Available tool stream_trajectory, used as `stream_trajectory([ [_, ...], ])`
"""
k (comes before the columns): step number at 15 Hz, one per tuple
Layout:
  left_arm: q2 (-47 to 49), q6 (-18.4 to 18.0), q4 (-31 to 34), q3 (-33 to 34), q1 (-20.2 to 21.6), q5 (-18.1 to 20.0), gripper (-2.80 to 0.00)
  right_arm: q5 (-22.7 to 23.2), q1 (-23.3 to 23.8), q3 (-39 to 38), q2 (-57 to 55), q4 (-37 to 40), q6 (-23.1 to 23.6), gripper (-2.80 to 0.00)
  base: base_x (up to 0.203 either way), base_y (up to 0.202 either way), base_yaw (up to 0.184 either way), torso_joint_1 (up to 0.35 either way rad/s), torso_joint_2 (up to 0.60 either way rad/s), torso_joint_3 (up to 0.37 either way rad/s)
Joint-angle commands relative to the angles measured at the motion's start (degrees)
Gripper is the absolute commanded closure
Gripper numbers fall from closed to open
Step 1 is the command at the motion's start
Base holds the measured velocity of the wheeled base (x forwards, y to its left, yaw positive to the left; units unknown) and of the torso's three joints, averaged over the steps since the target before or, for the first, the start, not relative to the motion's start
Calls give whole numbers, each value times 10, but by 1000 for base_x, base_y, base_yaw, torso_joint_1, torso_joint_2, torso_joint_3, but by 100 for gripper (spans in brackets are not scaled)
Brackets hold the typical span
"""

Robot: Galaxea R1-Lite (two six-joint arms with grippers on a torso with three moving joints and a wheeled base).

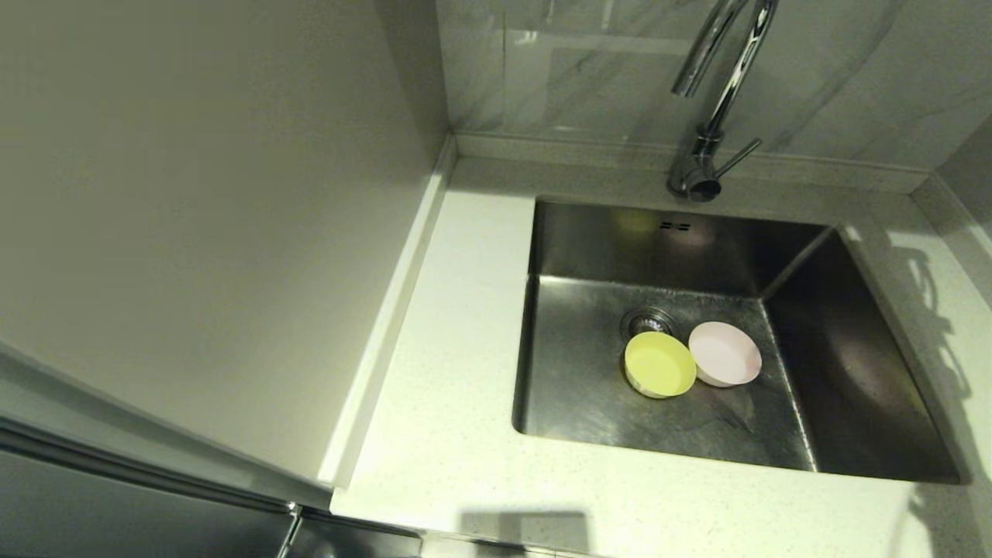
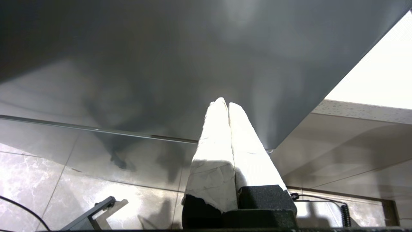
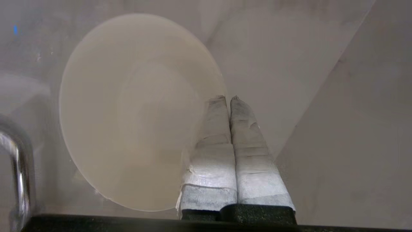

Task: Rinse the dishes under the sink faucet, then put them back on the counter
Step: Put a bowl back to the table from the sink

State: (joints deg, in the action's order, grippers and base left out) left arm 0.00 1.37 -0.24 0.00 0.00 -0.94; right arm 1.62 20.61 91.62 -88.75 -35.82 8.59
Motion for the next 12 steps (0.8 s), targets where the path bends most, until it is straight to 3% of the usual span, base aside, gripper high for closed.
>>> stream_trajectory([
  [1,-1,0,0,0,0,0,0,-4,0,62,-13,14,1,0,0,0,0,0,0,0],
  [5,-1,0,0,0,0,0,0,-6,0,30,-19,33,6,0,0,0,0,0,0,0],
  [7,-1,0,0,0,0,0,0,-35,0,103,-40,69,2,0,0,0,0,0,0,0],
  [9,-1,0,0,0,0,0,0,-36,0,120,-35,42,5,0,0,0,0,0,0,0],
  [12,-1,0,0,0,0,0,0,-27,4,27,-36,30,11,0,0,0,0,0,0,0],
])
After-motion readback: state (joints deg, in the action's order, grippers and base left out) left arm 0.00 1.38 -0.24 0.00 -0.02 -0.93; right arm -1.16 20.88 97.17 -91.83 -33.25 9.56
